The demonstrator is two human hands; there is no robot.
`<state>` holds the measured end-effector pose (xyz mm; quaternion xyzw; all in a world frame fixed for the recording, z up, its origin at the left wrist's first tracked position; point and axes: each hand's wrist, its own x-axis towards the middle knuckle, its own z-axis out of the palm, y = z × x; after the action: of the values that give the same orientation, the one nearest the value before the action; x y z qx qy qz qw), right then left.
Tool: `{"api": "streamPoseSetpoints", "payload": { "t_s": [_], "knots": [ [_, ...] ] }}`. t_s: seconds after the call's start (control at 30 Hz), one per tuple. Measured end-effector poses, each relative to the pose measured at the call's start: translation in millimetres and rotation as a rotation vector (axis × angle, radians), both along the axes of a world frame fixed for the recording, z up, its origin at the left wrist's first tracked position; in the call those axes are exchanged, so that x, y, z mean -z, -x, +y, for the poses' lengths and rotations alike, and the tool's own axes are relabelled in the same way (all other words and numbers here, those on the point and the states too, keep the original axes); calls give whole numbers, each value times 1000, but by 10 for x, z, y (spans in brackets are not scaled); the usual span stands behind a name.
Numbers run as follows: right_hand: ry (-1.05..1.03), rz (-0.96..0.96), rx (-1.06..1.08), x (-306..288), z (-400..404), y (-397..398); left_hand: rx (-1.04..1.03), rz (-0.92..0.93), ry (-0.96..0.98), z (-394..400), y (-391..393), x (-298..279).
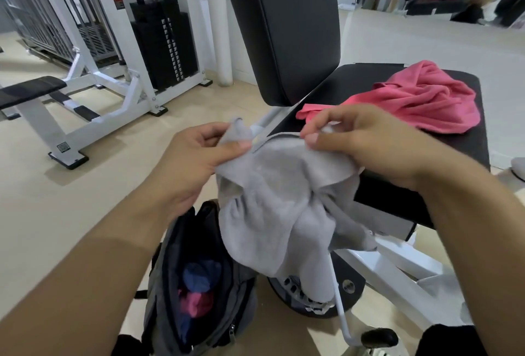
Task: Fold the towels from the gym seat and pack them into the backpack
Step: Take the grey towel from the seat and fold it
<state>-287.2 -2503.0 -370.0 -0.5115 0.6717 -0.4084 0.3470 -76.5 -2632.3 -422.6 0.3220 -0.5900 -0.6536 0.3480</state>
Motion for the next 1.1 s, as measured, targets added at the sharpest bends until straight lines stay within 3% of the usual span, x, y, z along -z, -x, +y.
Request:
{"api": "streamPoseSetpoints", "payload": {
  "t_s": [0.17,0.37,0.43,0.57,0.67,0.77,0.97,1.1],
  "knots": [
    [-140,-197,-373,124,-12,-197,-26,91,66,191,175,87],
    [176,-73,-81,380,-8,-287,-14,114,-65,284,216,136],
    [262,57,39,450,-19,-307,-29,85,-33,294,222,144],
    [433,692,238,475,-45,-247,-76,47,47,328,229,162],
    [550,827,139,414,-57,-240,-104,68,65,386,235,134],
    [466,666,41,375,-35,-286,-123,76,58,433,233,126],
    [154,-81,142,326,-54,-364,-218,139,70,556,267,227],
    [115,-268,115,325,-59,-470,-239,150,99,702,287,200]
  ]
}}
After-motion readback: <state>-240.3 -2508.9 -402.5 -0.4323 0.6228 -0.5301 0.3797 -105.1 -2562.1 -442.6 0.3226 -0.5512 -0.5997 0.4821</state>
